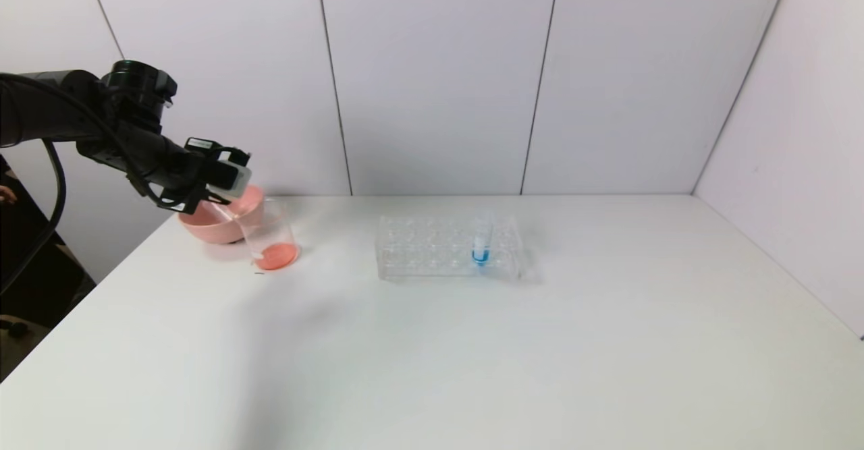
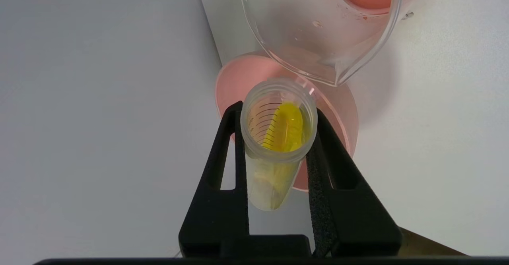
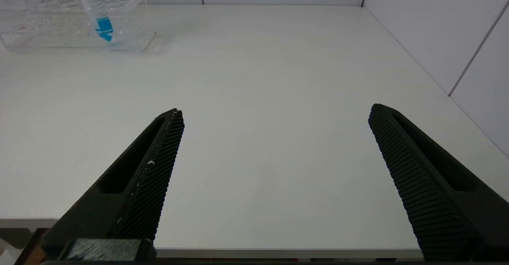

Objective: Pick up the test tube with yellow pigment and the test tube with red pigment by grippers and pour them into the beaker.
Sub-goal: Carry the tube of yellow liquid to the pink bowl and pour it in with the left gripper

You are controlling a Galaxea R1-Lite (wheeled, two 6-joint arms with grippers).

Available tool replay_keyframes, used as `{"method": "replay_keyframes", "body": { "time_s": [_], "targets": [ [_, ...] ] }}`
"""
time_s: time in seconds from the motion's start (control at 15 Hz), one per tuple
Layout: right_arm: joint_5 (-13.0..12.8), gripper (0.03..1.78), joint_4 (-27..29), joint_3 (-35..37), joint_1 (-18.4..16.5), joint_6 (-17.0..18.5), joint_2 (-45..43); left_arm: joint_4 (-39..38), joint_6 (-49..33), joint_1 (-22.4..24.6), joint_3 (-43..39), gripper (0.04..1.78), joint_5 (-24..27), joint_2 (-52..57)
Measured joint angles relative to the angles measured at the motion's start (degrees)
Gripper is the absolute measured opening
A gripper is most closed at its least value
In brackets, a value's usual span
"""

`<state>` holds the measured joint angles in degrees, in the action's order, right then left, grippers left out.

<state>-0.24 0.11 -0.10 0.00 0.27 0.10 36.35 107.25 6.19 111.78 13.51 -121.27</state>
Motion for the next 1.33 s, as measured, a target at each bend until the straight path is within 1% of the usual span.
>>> {"method": "replay_keyframes", "body": {
  "time_s": [1.33],
  "targets": [
    [0.0, 1.70, 0.0, 0.0, 0.0, 0.0, 0.0, -0.3, -0.3, -2.0, -0.4, 0.44, -1.9, 0.4]
  ]
}}
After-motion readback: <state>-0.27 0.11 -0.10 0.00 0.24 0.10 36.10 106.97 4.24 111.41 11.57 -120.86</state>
